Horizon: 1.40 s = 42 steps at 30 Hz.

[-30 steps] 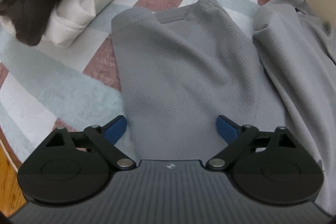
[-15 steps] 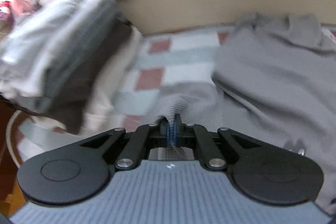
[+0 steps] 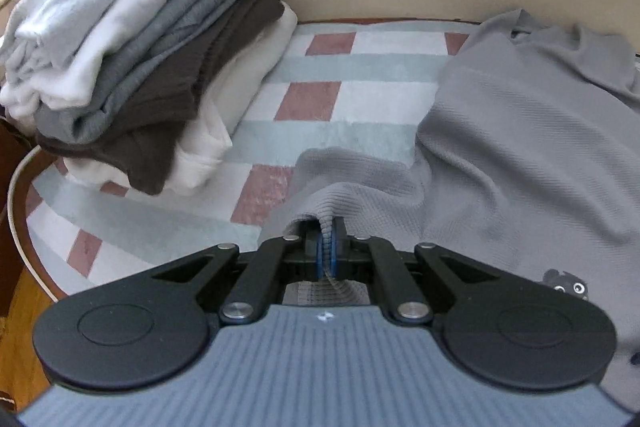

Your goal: Fold clothes

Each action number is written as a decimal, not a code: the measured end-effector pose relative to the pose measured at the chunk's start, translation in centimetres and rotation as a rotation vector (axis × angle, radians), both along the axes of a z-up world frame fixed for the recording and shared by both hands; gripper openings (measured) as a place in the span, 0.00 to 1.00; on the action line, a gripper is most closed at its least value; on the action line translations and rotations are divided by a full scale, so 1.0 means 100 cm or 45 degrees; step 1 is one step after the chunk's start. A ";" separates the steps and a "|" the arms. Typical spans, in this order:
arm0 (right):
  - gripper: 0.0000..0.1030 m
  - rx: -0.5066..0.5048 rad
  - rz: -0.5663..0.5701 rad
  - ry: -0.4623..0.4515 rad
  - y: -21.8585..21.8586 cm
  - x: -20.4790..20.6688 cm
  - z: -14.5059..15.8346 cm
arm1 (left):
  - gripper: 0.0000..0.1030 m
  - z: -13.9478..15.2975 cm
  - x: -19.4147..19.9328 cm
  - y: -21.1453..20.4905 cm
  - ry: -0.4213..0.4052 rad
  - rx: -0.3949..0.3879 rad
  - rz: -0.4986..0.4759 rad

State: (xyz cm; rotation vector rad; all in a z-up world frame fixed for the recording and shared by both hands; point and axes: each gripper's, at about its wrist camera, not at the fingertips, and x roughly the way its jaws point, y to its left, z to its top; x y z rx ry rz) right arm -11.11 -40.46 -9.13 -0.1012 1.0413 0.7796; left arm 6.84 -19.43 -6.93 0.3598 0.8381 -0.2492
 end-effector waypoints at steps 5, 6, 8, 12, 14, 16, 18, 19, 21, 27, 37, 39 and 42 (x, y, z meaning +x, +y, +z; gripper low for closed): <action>0.23 0.125 -0.061 0.053 -0.002 0.009 -0.007 | 0.03 0.031 -0.025 -0.009 -0.091 0.066 -0.178; 0.16 0.158 -0.076 0.079 -0.006 0.011 -0.004 | 0.03 0.039 -0.033 -0.012 -0.108 0.082 -0.227; 0.11 0.263 -0.116 0.143 -0.020 0.014 0.002 | 0.03 0.056 -0.046 -0.015 -0.148 0.096 -0.293; 0.08 0.509 -0.132 0.245 -0.038 0.017 0.021 | 0.03 0.093 -0.053 -0.003 -0.229 0.054 -0.260; 0.08 0.569 -0.103 0.252 -0.040 0.012 0.034 | 0.03 0.100 -0.055 0.012 -0.216 0.042 -0.193; 0.08 0.628 -0.086 0.260 -0.039 0.006 0.043 | 0.03 0.107 -0.058 0.027 -0.202 0.029 -0.127; 0.08 0.711 -0.085 0.292 -0.042 0.001 0.047 | 0.03 0.113 -0.061 0.042 -0.189 0.017 -0.060; 0.08 0.759 -0.076 0.315 -0.042 -0.001 0.047 | 0.03 0.116 -0.062 0.049 -0.181 0.011 -0.027; 0.08 0.815 -0.040 0.360 -0.037 -0.008 0.045 | 0.03 0.095 -0.063 0.060 -0.094 0.041 0.020; 0.13 0.494 0.000 0.486 0.010 -0.015 0.005 | 0.11 0.015 -0.038 0.074 0.283 0.126 0.197; 0.52 0.455 -0.388 0.089 -0.077 0.007 0.083 | 0.52 0.079 -0.010 -0.006 0.090 -0.134 -0.196; 0.52 0.336 -0.552 -0.067 -0.104 0.019 0.101 | 0.53 0.088 0.009 -0.043 0.087 -0.216 -0.282; 0.53 0.191 -0.786 -0.394 -0.154 0.025 0.117 | 0.55 0.081 0.036 -0.109 0.102 -0.274 -0.399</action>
